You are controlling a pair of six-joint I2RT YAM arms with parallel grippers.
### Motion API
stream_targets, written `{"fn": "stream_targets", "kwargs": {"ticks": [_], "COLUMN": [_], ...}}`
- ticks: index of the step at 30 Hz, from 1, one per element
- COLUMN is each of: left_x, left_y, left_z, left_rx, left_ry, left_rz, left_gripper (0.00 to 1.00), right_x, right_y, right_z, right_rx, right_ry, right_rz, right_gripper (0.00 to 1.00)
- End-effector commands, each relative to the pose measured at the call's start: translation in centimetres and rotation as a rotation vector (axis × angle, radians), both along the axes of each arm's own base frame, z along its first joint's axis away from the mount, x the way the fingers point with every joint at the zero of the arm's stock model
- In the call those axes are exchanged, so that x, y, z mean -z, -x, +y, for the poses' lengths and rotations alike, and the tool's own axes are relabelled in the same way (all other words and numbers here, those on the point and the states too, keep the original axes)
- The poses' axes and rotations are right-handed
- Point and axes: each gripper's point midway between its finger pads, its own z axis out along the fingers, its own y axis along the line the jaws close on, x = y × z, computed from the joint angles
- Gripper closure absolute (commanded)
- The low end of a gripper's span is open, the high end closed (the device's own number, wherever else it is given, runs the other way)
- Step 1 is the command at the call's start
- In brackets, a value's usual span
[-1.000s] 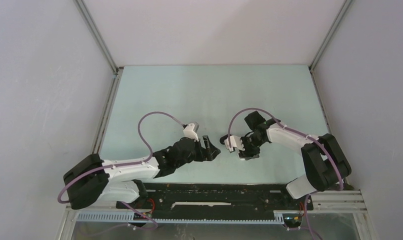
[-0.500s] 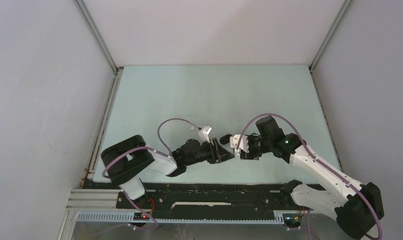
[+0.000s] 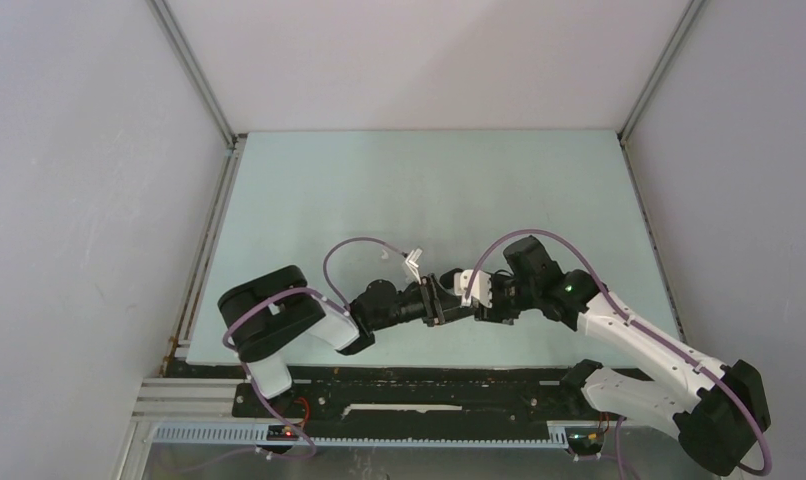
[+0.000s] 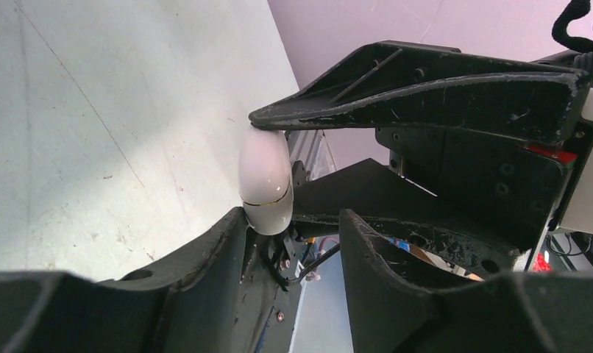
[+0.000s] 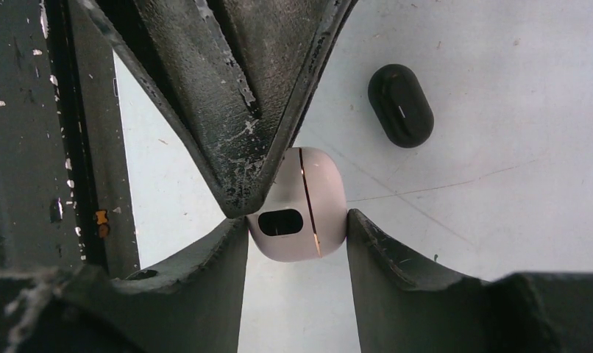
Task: Insert the wireless bluetooth earbuds into the charging case
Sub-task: Pass from the right arm to the left
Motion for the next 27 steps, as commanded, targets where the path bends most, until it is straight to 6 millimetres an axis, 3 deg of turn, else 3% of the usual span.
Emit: {"fn": "stream_targets", "kwargs": {"ticks": [1,9,17,19,23,25,27], "left_x": [-1.9,-1.7,-1.7,-1.8,-2.3,-3.1,-3.6], "left_y": [-0.2,-0.4,-0.2,-0.1,-0.1,0.3,0.8], "left_z": [-0.7,-1.3,-1.3,-1.3,-0.7,-0.3,0.2], "left_rx": [0.004,0.015,0.024,0.029,0.030,0.042,0.050], "left_ry": [0.061,0.065,0.068,0.071,0.066,0.063,0.050], "left_rz": [-0.021,-0.004,-0.001,-0.007,-0.084,-0.179,-0.286], "left_gripper": [0.50,0.55,0.72,0.77,0.87,0.88,0.89], "right_x": [-1.4,-1.9,-2.0,-2.1,-3.1,-4.7,-7.0], "right_y": [-0.1,0.5,0.2,0.2,0.3,-0.1,0.0], "right_z": [1.2,1.9,2.2,2.2,2.0,2.0,2.0], "right_rx": [0.005,-0.006,0.007,0.016,0.034,0.089,0.109], "right_ry": [-0.069,-0.094,-0.096,-0.102,-0.139,-0.211,-0.296], "right_rz": [-0.017,0.002,-0.008,-0.008,0.014,0.056,0.152], "right_gripper": [0.68,0.68,0.66,0.60,0.28,0.18,0.15]}}
